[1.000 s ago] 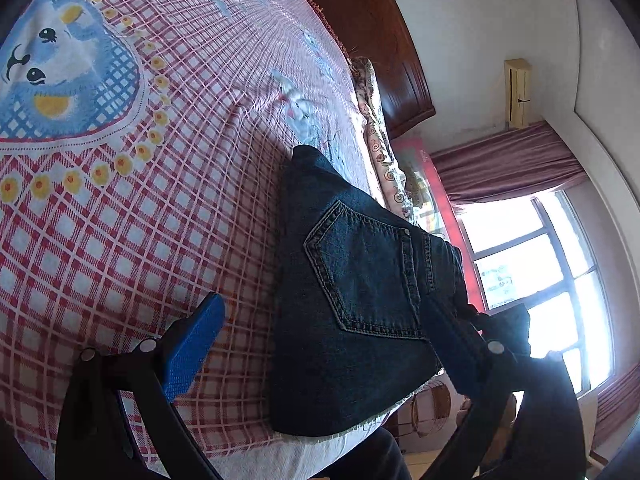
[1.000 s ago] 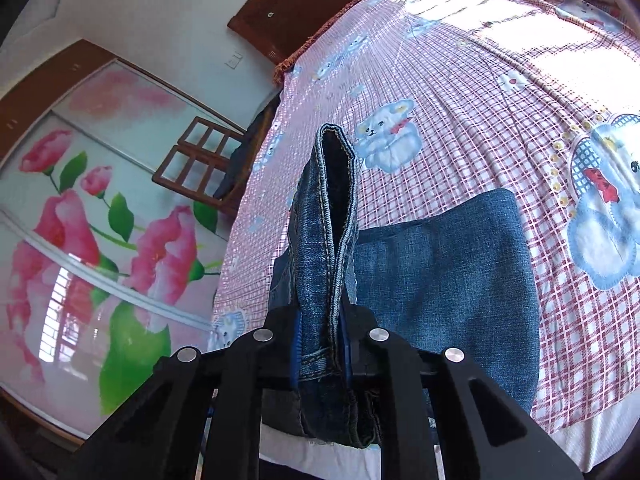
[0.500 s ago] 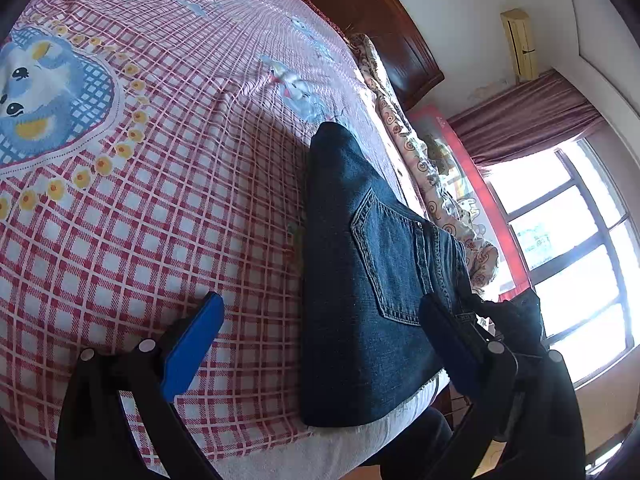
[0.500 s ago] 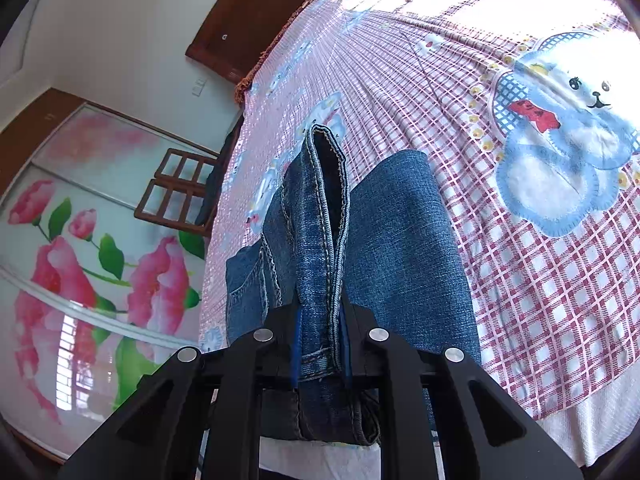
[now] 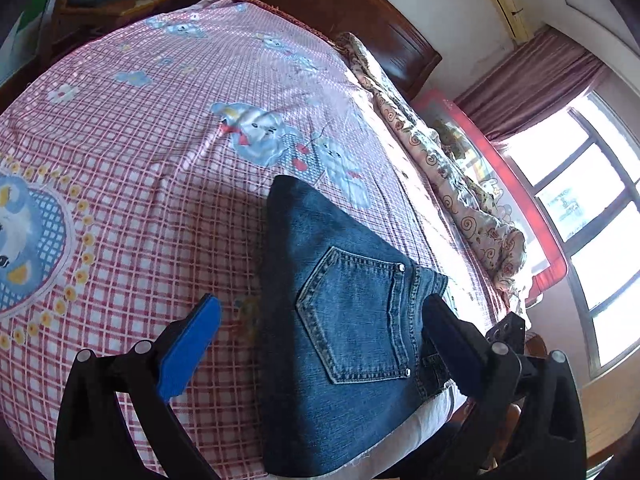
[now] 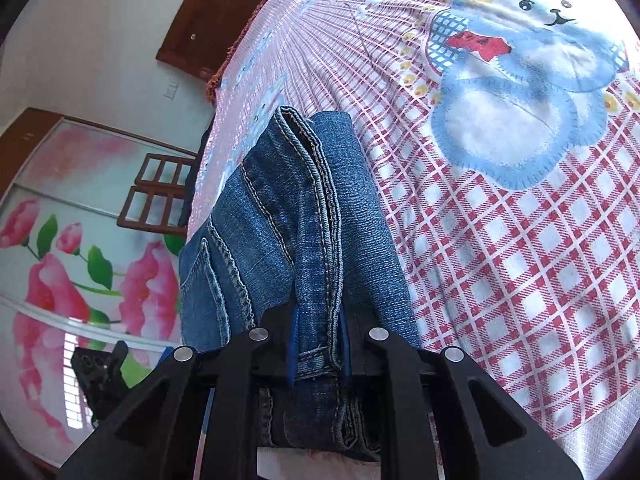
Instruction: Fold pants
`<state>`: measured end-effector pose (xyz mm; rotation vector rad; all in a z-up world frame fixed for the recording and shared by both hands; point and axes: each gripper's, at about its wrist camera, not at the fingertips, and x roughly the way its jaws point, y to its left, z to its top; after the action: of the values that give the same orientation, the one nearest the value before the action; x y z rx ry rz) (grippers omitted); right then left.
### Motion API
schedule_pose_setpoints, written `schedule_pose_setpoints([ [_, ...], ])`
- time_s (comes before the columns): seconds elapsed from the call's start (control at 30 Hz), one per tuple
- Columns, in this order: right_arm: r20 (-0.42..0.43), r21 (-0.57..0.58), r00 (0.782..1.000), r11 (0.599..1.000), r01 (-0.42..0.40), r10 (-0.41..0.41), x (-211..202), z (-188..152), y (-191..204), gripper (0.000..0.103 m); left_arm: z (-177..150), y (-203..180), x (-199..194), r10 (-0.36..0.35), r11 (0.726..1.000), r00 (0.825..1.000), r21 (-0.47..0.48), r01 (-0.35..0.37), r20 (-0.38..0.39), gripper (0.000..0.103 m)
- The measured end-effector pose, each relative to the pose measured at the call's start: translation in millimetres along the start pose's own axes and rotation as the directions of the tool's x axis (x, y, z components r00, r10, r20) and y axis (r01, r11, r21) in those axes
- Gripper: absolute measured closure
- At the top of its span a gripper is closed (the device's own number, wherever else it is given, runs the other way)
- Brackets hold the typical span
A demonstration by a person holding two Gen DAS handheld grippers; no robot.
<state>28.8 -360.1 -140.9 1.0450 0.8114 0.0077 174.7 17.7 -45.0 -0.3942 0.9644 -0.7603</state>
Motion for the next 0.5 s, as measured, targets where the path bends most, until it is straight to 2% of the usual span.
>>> schedule_pose_setpoints([
  [0.03, -0.001, 0.003, 1.000, 1.000, -0.003, 0.003, 0, 0, -1, 0.089, 8, -10, 4, -0.057, 0.998, 0.998, 0.014, 0.057, -0.004, 0.002],
  [0.1, -0.003, 0.004, 1.000, 1.000, -0.007, 0.007, 1, 1, 0, 0.089, 26, -27, 12, -0.174, 0.984, 0.985, 0.033, 0.175, -0.013, 0.002],
  [0.17, -0.006, -0.001, 1.000, 1.000, -0.008, 0.008, 2, 2, 1, 0.089, 40, -46, 24, -0.285, 0.957, 0.957, 0.039, 0.287, -0.050, 0.002],
  [0.2, -0.007, -0.004, 1.000, 1.000, -0.008, 0.008, 4, 3, 2, 0.089, 46, -55, 32, -0.311, 0.948, 0.947, 0.045, 0.315, -0.079, 0.002],
  [0.27, -0.011, -0.001, 1.000, 1.000, -0.014, 0.014, 6, 5, 2, 0.089, 51, -71, 52, -0.279, 0.951, 0.951, 0.097, 0.293, -0.135, 0.002],
  [0.37, -0.017, -0.004, 1.000, 1.000, -0.020, 0.020, 6, 7, -3, 0.089, 59, -66, 88, -0.182, 0.971, 0.964, 0.119, 0.207, -0.192, 0.002],
  [0.4, -0.019, -0.006, 1.000, 1.000, -0.021, 0.021, 6, 8, -4, 0.089, 64, -55, 99, -0.169, 0.976, 0.966, 0.102, 0.192, -0.197, 0.002],
  [0.47, -0.023, -0.009, 0.999, 1.000, -0.023, 0.023, 7, 10, -5, 0.089, 69, -22, 123, -0.090, 0.993, 0.973, 0.049, 0.103, -0.213, 0.004],
  [0.5, -0.025, -0.013, 1.000, 1.000, -0.019, 0.019, 8, 11, -5, 0.089, 72, -4, 134, -0.061, 0.998, 0.971, 0.014, 0.066, -0.233, 0.007],
])
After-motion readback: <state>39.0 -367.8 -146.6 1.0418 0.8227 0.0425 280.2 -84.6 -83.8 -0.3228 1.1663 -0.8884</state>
